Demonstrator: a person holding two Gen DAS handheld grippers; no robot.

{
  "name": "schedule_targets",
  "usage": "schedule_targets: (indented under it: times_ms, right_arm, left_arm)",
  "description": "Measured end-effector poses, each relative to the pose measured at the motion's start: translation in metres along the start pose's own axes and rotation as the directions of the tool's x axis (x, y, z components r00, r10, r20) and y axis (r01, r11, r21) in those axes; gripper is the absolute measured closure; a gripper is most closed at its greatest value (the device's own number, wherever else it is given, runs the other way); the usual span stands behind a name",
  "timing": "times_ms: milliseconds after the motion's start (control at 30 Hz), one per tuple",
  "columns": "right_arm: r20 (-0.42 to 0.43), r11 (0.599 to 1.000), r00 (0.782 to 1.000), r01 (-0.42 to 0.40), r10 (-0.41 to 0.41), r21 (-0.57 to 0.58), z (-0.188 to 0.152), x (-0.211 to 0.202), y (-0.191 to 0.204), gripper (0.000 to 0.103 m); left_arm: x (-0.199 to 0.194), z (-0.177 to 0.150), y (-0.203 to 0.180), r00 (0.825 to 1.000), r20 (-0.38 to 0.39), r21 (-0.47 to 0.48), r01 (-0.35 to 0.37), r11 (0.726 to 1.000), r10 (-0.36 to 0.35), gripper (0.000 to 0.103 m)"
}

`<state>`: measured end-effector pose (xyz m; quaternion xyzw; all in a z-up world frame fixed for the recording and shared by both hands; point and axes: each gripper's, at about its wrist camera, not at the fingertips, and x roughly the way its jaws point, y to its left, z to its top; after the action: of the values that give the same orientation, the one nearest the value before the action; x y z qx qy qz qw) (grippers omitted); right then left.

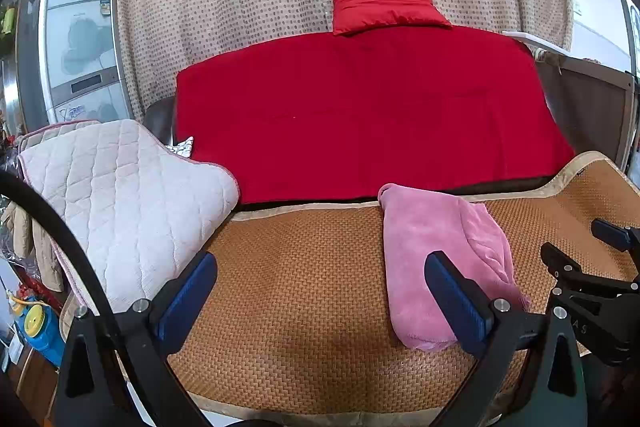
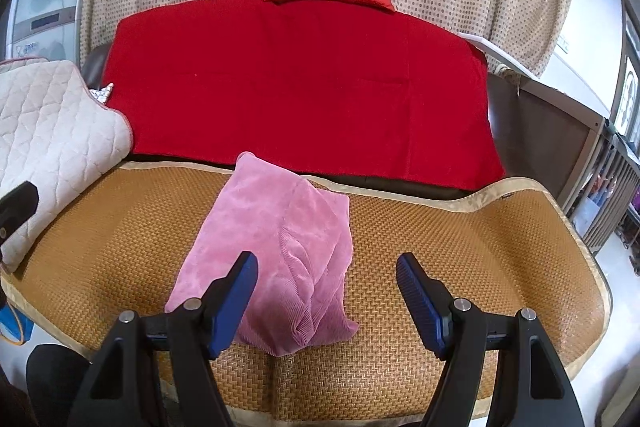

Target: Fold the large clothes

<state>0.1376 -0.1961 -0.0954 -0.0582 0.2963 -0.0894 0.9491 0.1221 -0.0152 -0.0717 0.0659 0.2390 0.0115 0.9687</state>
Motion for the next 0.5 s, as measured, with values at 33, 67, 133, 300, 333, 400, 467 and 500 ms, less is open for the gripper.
schedule_targets:
  times_ms: [33, 67, 133, 300, 333, 400, 467, 500]
  right_arm:
    - [-0.001, 1.0, 1.0, 0.002, -0.002, -0.001, 0.0, 0.001, 0.001, 0.028]
    - [-0.002, 1.0, 1.0, 0.002, -0.002, -0.003, 0.0, 0.002, 0.001, 0.028]
    - [-0.003, 1.0, 1.0, 0.005, -0.005, -0.005, 0.0, 0.002, 0.002, 0.028]
    - [-0.007, 1.0, 1.0, 0.009, -0.009, -0.008, 0.001, 0.006, 0.004, 0.028]
    - [-0.008, 1.0, 1.0, 0.01, -0.01, -0.01, 0.001, 0.007, 0.005, 0.028]
    - [-0.011, 1.0, 1.0, 0.009, -0.009, -0.015, 0.002, 0.009, 0.007, 0.028]
    - [-0.013, 1.0, 1.0, 0.009, -0.009, -0.02, 0.002, 0.011, 0.009, 0.028]
    - [-0.014, 1.0, 1.0, 0.009, -0.01, -0.024, 0.003, 0.012, 0.01, 0.028]
  left_arm:
    - [0.001, 0.0, 0.001, 1.0, 0.0, -0.001, 0.003, 1.0, -0.003, 0.0]
    - [0.002, 0.0, 0.001, 1.0, 0.0, -0.002, 0.006, 1.0, -0.006, 0.0]
    - [0.004, 0.0, 0.001, 1.0, -0.001, -0.005, 0.007, 1.0, -0.007, 0.0]
    - [0.009, 0.001, 0.002, 1.0, -0.002, -0.009, 0.013, 1.0, -0.013, 0.0]
    - [0.01, 0.001, 0.002, 1.0, -0.002, -0.01, 0.011, 1.0, -0.011, 0.0]
    - [0.011, 0.001, 0.002, 1.0, -0.002, -0.01, 0.014, 1.0, -0.014, 0.0]
    - [0.013, 0.001, 0.004, 1.0, -0.004, -0.013, 0.014, 1.0, -0.014, 0.0]
    - [0.014, 0.001, 0.004, 1.0, -0.005, -0.014, 0.014, 1.0, -0.014, 0.0]
